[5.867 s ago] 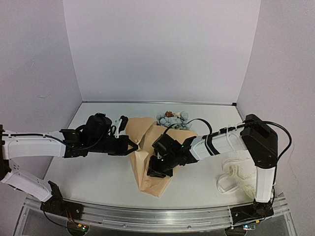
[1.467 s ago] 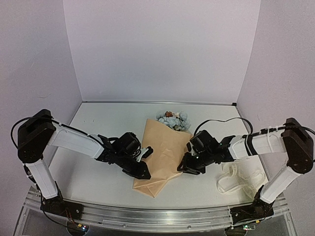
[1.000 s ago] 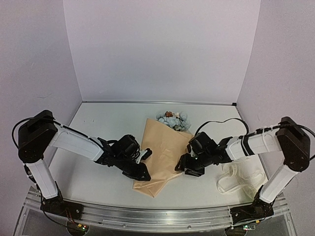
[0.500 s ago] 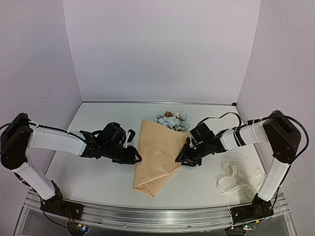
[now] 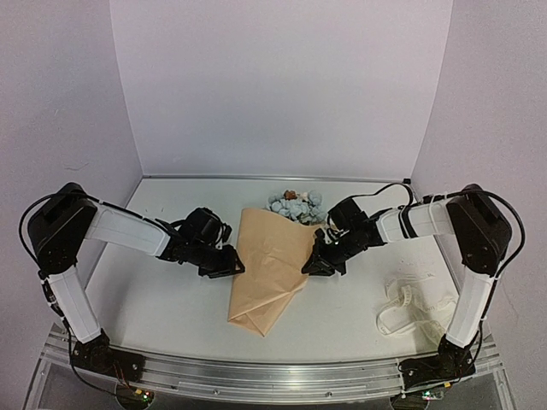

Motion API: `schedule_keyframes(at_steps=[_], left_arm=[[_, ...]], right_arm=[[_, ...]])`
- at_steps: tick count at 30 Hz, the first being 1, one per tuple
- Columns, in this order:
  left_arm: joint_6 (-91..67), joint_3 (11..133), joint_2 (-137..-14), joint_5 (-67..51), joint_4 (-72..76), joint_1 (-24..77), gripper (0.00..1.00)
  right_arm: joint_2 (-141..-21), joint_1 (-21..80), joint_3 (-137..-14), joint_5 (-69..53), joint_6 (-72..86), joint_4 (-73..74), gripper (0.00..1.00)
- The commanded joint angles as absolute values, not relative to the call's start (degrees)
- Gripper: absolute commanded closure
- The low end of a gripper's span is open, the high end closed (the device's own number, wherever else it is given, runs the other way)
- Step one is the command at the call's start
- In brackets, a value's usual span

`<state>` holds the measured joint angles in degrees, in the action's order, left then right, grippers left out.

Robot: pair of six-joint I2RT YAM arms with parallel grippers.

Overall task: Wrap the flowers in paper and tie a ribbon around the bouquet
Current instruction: Press the folded bouquet at the center of the board.

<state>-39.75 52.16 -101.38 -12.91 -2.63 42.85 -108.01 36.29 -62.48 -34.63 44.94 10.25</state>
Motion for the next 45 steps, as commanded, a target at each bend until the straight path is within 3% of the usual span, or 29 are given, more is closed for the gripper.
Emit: schedule_keyframes(at_steps=[1,5,13,20,29,36,40,42,45], left_arm=[[-43.6,52.6,-101.3,-14.9,1.1,43.4,0.72],[-46.2,50.1,-100.8,-15.1,2.4,44.9,0.85],[-51.8,47.9,-98.3,-13.2,1.5,50.0,0.94],[-55.3,47.1,-94.8,-9.5,0.4,54.0,0.93],[-49.8,48.8,-90.4,-4.8,-7.3,54.1,0.72],[-42.0,49.8,-89.2,-10.8,-7.6,54.4,0.84],[-38.4,51.8,-91.3,-15.3,-5.7,55.6,0.87],[-36.6,53.4,-93.4,-17.6,-5.1,56.4,0.88],[-35.2,55.3,-97.2,-20.2,-5.2,57.1,0.91]], right_arm=[[-109.1,36.0,-66.9,-36.7,37.8,19.5,0.94],[-108.9,36.0,-68.8,-37.2,32.8,25.4,0.95],[-108.5,36.1,-69.6,-38.0,27.3,31.2,0.96],[-106.9,36.0,-68.0,-34.7,22.9,34.6,0.95],[-109.2,34.9,-72.6,-31.4,21.7,37.4,0.95],[-112.5,33.6,-79.2,-31.6,21.2,40.6,0.93],[-114.5,33.6,-82.1,-31.7,21.5,42.3,0.91],[-114.6,33.6,-82.9,-31.4,22.0,43.1,0.88],[-113.2,33.6,-82.9,-30.0,22.7,45.0,0.76]])
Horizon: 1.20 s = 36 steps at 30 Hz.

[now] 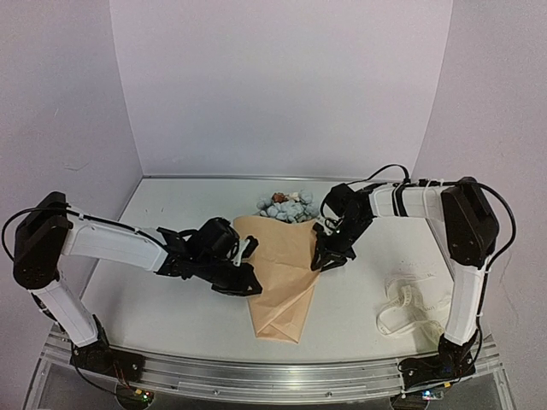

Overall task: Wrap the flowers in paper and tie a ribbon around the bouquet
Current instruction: Press the folded bouquet at the center of the board.

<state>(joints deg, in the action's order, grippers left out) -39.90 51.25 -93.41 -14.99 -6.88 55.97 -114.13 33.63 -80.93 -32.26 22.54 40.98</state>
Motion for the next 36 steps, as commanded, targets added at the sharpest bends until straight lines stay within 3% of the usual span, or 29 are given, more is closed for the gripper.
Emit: schedule_keyframes(at_steps=[1,7,11,16,23,36], left_arm=[[-35.1,55.5,-98.3,-20.8,-5.1,57.3,0.91],[-35.2,55.4,-99.3,-21.7,-4.5,57.4,0.92],[-35.2,54.8,-99.1,-22.0,-4.0,57.4,0.93],[-35.4,53.6,-98.8,-22.7,-3.1,57.4,0.93],[-35.9,52.7,-98.4,-23.1,-2.3,57.4,0.93],[-36.1,51.2,-97.2,-22.6,-2.7,57.4,0.92]], right_arm=[[-112.3,33.6,-83.1,-28.8,22.7,46.3,0.69],[-104.9,33.7,-82.8,-24.9,25.0,53.8,0.46],[-98.1,35.1,-79.1,-23.3,27.7,54.7,0.41],[-93.9,39.7,-75.7,-23.0,33.0,51.2,0.55],[-98.1,46.5,-76.0,-24.6,41.0,40.7,0.73],[-105.4,50.7,-72.2,-25.2,52.1,25.6,0.81]])
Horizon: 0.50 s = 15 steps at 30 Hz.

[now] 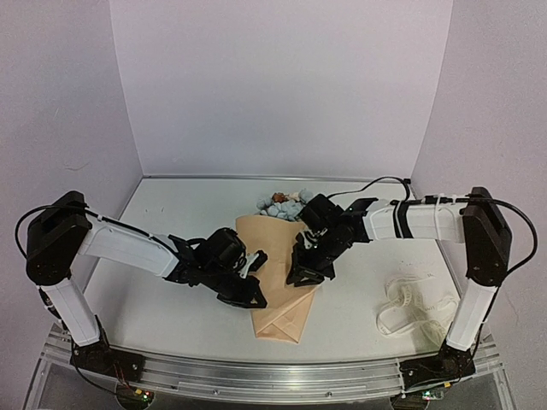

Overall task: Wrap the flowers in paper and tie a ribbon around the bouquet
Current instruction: Press the folded bouquet at the center of the board.

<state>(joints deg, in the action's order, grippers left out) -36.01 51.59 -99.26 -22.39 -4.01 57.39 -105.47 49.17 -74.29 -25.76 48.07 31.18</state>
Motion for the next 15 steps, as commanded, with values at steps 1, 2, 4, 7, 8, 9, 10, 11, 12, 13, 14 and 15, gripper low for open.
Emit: schedule_keyframes(at_steps=[1,2,4,7,8,9,10,11,12,13,14,15], left_arm=[[-36.1,51.2,-97.3,-22.5,-2.7,57.4,0.92],[-36.3,51.1,-97.2,-22.4,-2.6,57.3,0.92],[-36.3,51.1,-97.3,-22.3,-2.6,57.3,0.92],[-36.4,51.0,-97.2,-22.1,-2.8,57.3,0.92],[-36.4,51.0,-97.2,-22.1,-2.8,57.3,0.92],[-36.4,51.0,-97.3,-22.1,-2.8,57.3,0.92],[-36.3,51.0,-97.4,-22.2,-2.8,57.3,0.92],[-36.3,51.0,-97.5,-22.2,-2.9,57.3,0.92],[-36.3,51.0,-97.7,-22.3,-3.0,57.3,0.92],[-36.2,51.0,-97.8,-22.4,-2.9,57.3,0.92],[-36.2,50.9,-97.9,-22.6,-2.8,57.3,0.92],[-36.1,50.8,-97.9,-22.8,-2.6,57.3,0.92]], right_arm=[[-105.6,51.1,-71.8,-25.4,52.7,24.7,0.81],[-105.7,51.4,-71.4,-25.6,53.2,23.9,0.81],[-105.7,52.0,-70.5,-25.7,54.3,22.7,0.81],[-105.4,53.0,-68.0,-25.4,55.2,20.4,0.81],[-105.4,53.2,-67.3,-25.2,55.4,20.0,0.81],[-105.5,53.3,-66.6,-25.1,55.7,19.3,0.81],[-105.8,53.3,-66.0,-25.2,56.4,18.2,0.82],[-106.0,53.4,-65.4,-25.3,57.1,17.0,0.82],[-106.3,53.5,-64.8,-25.4,57.7,16.0,0.82],[-106.5,53.6,-64.5,-25.3,57.8,15.7,0.82],[-106.8,53.6,-64.2,-25.0,57.6,15.7,0.82],[-107.1,53.5,-64.0,-24.8,57.4,15.6,0.83]])
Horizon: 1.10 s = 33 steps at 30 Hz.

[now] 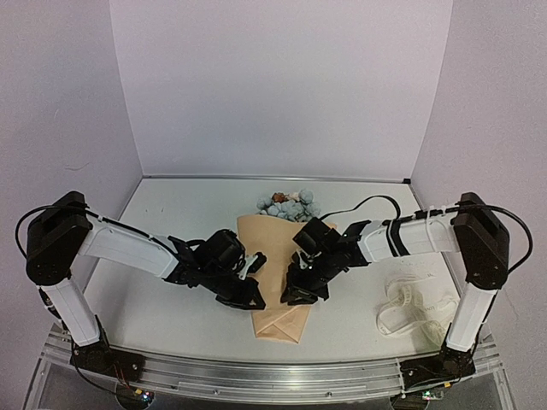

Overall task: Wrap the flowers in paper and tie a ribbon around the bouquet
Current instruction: Press the folded bouquet at the center of the board.

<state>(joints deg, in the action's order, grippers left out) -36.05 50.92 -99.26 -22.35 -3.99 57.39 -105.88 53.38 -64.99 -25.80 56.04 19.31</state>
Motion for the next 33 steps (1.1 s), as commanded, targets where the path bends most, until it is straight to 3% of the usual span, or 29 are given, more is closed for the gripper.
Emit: schedule_keyframes(at_steps=[1,21,29,33], left_arm=[[-36.1,50.6,-98.1,-23.2,-2.4,57.3,0.92],[-41.0,41.1,-98.4,-27.4,1.5,59.4,0.92],[-37.7,44.4,-87.8,-26.0,-2.7,59.4,0.91],[-34.6,48.2,-90.3,-25.4,-4.0,59.4,0.91]], right_arm=[[-107.4,53.6,-64.0,-24.5,57.1,15.6,0.83],[-112.3,53.6,-64.7,-23.3,55.5,15.6,0.83],[-111.3,53.5,-64.6,-24.0,54.4,15.8,0.84],[-111.1,53.6,-64.6,-24.4,53.9,16.3,0.84]])
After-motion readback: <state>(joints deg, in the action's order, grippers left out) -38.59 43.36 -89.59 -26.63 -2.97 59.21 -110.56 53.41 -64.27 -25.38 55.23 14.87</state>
